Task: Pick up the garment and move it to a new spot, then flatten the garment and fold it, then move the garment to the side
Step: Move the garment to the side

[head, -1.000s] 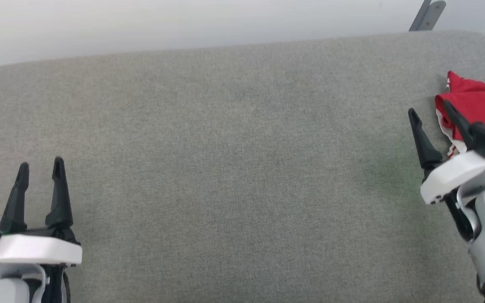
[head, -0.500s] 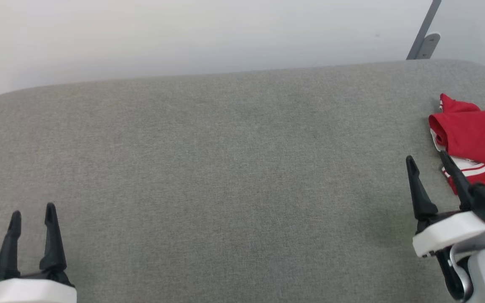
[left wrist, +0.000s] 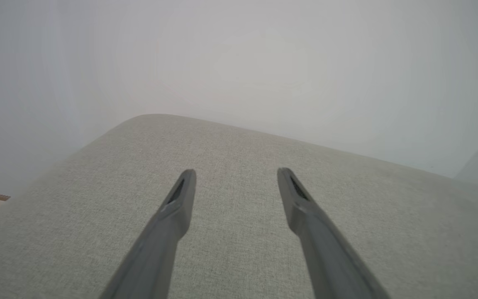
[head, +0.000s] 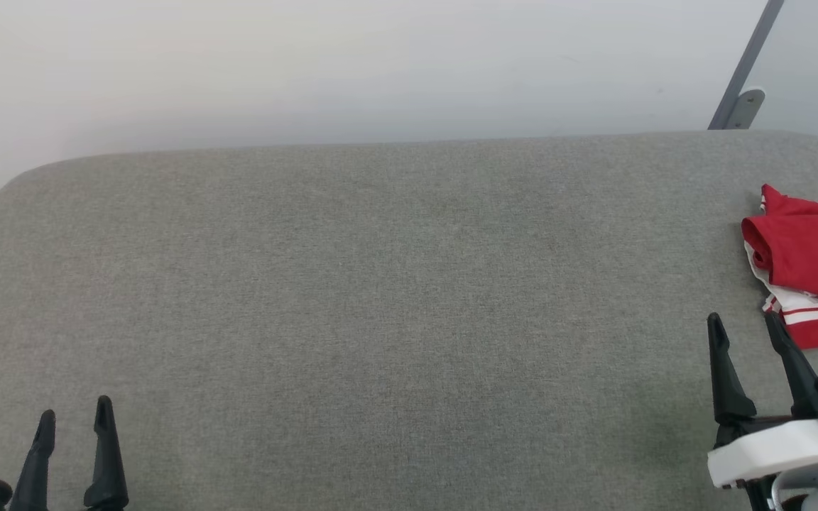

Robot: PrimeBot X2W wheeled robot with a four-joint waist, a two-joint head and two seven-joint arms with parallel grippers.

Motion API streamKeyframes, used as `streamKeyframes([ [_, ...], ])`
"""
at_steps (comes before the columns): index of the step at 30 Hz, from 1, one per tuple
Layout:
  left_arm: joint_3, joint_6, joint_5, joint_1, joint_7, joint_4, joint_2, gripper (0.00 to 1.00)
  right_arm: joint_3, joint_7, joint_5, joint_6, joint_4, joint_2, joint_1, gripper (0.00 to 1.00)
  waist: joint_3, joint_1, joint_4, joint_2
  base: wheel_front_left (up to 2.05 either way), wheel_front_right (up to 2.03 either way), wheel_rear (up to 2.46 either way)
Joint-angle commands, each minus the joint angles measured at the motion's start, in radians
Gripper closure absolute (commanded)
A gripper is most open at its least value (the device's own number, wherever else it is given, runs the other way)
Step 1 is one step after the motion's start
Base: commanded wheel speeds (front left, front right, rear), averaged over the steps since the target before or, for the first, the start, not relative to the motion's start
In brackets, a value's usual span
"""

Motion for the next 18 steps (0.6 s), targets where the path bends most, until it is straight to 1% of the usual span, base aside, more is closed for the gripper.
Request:
streamKeyframes([
  [1, -0.004, -0.003, -0.001, 0.015, -0.005, -0.003, -0.001, 0.0, -0.005, -0.005, 0.001, 0.0, -0.01, 0.006, 0.015, 0.0, -0.003, 0.0, 0.004, -0.0001, 0.0, 0.0, 0.0],
  [9, -0.015, -0.003, -0.01, 0.022, -0.005, -0.002, -0.004, 0.0, -0.023, -0.005, 0.0, 0.0, -0.029, 0.023, 0.053, 0.0, -0.016, 0.0, 0.015, -0.0001, 0.0, 0.0, 0.0],
  [18, -0.02, -0.003, -0.006, 0.026, -0.005, -0.013, -0.008, 0.0, -0.029, -0.005, -0.005, 0.0, -0.034, 0.029, 0.063, 0.0, -0.023, 0.0, 0.019, -0.0001, 0.0, 0.0, 0.0],
])
